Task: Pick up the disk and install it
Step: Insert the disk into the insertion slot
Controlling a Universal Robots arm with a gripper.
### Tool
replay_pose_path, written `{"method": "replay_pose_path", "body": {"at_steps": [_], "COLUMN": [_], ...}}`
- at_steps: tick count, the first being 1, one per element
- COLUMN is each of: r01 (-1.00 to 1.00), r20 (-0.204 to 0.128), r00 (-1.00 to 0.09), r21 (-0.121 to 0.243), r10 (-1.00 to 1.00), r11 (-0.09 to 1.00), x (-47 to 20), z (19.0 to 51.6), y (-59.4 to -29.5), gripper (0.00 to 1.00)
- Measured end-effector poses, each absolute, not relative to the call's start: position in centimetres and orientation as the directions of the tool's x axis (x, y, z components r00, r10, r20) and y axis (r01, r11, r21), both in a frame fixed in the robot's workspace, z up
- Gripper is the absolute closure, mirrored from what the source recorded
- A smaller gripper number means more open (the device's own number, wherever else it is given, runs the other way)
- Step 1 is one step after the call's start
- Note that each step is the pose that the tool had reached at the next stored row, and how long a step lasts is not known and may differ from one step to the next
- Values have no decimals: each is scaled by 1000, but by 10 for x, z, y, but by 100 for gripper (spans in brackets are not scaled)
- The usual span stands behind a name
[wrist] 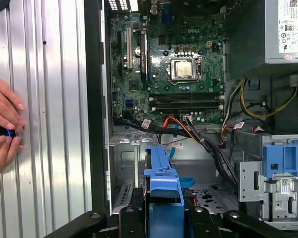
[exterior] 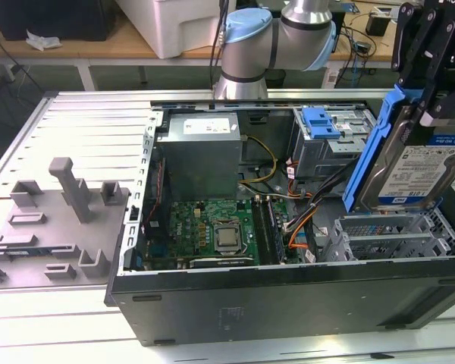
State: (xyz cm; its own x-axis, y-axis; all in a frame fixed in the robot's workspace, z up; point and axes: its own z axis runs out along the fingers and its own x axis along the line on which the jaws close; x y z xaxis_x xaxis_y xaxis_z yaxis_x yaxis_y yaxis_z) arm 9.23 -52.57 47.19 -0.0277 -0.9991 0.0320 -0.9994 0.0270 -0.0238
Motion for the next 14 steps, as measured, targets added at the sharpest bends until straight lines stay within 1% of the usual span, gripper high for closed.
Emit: {"method": "replay_pose_path", "body": {"at_steps": [14], "r01": [-1000], "r20": [35], "r00": [-19], "r21": [-24], "r10": [-999], "r11": [19], "x": [92], "z": [472], "y": [-526], "gripper": [64]}}
